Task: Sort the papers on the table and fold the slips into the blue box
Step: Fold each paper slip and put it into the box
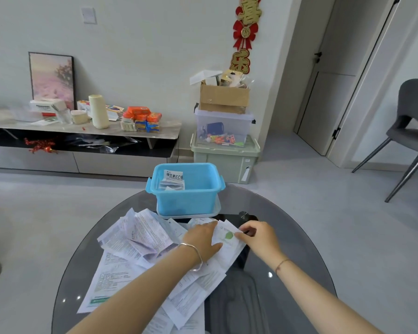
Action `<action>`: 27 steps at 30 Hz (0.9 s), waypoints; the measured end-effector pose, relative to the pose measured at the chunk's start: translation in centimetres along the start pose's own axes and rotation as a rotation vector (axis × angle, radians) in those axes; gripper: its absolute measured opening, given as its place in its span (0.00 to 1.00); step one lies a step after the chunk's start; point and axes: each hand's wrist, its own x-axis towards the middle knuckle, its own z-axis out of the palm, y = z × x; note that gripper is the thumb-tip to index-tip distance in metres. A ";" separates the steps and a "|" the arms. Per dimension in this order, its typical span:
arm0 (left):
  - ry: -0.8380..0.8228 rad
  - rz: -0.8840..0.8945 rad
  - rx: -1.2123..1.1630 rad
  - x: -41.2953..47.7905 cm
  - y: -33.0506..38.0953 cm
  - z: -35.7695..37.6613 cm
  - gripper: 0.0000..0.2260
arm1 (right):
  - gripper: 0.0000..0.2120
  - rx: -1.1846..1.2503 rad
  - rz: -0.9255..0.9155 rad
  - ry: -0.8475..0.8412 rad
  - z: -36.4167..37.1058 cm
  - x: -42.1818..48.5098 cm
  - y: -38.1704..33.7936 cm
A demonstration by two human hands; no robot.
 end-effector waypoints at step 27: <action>0.112 -0.111 -0.936 -3.1 3.9 -0.1 0.05 | 0.05 0.756 0.312 0.116 -7.8 -7.7 0.7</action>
